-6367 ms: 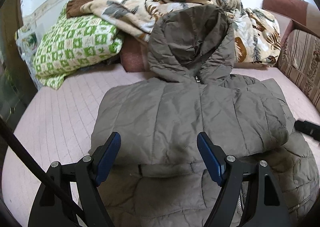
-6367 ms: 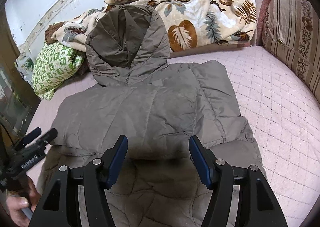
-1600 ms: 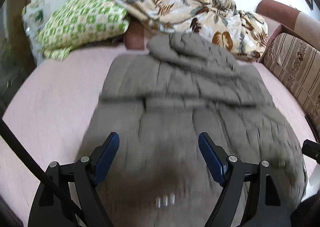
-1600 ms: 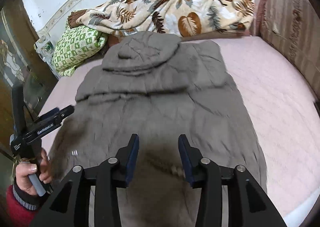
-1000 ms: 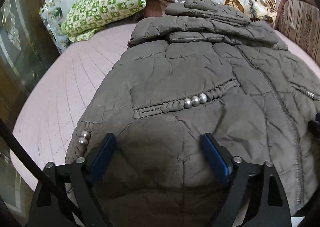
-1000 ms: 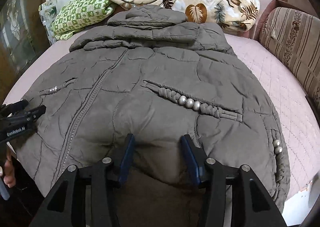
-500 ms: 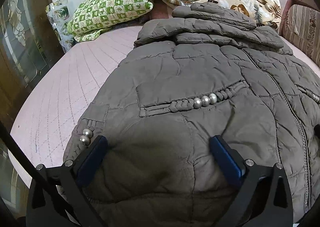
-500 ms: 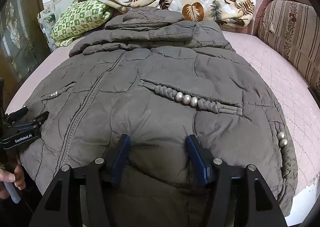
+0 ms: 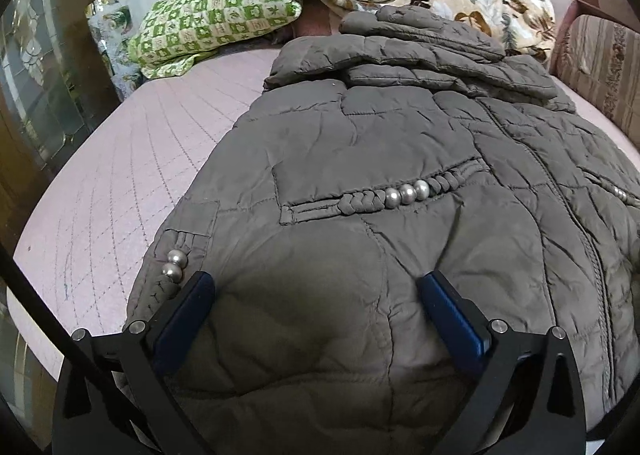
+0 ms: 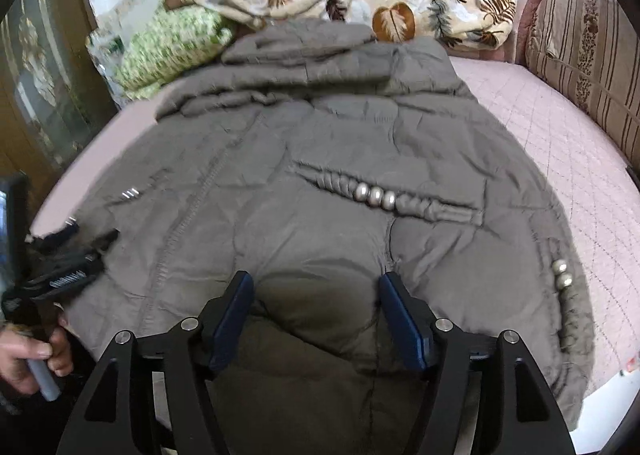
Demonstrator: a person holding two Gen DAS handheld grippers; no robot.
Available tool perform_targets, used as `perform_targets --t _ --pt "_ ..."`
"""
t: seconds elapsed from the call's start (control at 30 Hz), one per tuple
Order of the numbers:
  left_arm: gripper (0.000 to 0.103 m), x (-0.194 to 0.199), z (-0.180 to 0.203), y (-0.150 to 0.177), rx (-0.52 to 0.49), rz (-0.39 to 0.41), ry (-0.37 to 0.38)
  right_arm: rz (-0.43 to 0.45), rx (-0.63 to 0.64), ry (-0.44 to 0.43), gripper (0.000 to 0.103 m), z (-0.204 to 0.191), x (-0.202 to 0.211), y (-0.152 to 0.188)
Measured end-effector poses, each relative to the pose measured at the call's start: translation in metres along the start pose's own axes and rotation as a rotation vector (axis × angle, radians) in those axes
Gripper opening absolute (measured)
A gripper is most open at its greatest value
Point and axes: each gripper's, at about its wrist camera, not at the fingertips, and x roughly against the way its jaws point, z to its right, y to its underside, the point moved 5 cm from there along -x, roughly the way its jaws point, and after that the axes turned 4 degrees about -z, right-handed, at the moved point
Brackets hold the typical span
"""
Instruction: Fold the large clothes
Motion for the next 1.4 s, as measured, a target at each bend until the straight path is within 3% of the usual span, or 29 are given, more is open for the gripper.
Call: perform_targets --t 0.17,0.23,0.33,0.43,0.53,0.63,0.8,1.0,1.13,1.2,1.4 --pt "0.103 0.018 -0.002 0.009 -0.024 0.036 -0.011 0.086 -0.056 0.019 0.071 0.033 0.038 0.001" --pt "0.103 0.034 -0.011 0.013 -0.009 0.075 -0.001 0.115 -0.108 0.071 0.072 0.061 0.054 0.005" --pt "0.103 0.053 -0.044 0.025 0.086 0.100 0.057 0.140 -0.217 0.100 0.075 0.101 0.074 0.011" --pt "0.103 0.063 -0.097 0.038 0.277 0.098 0.104 0.170 -0.333 0.131 0.075 0.146 0.095 0.018" --pt "0.103 0.054 -0.132 0.052 0.452 0.053 0.161 0.187 -0.486 0.023 0.075 0.178 0.107 0.025" --pt "0.102 0.046 -0.140 0.061 0.511 0.020 0.185 0.180 -0.660 -0.075 0.075 0.203 0.104 0.040" --pt "0.102 0.047 -0.127 0.054 0.482 0.038 0.222 0.180 -0.714 -0.116 0.075 0.208 0.103 0.045" --pt "0.102 0.037 -0.112 0.051 0.442 0.001 0.281 0.087 -0.709 -0.159 0.075 0.194 0.077 0.054" --pt "0.101 0.031 -0.115 0.057 0.461 -0.032 0.275 0.019 -0.665 -0.182 0.075 0.175 0.059 0.058" --pt "0.101 0.031 -0.114 0.059 0.451 -0.038 0.266 -0.003 -0.621 -0.196 0.067 0.162 0.053 0.059" --pt "0.101 0.034 -0.092 0.067 0.414 -0.057 0.272 -0.026 -0.565 -0.216 0.061 0.128 0.043 0.067"
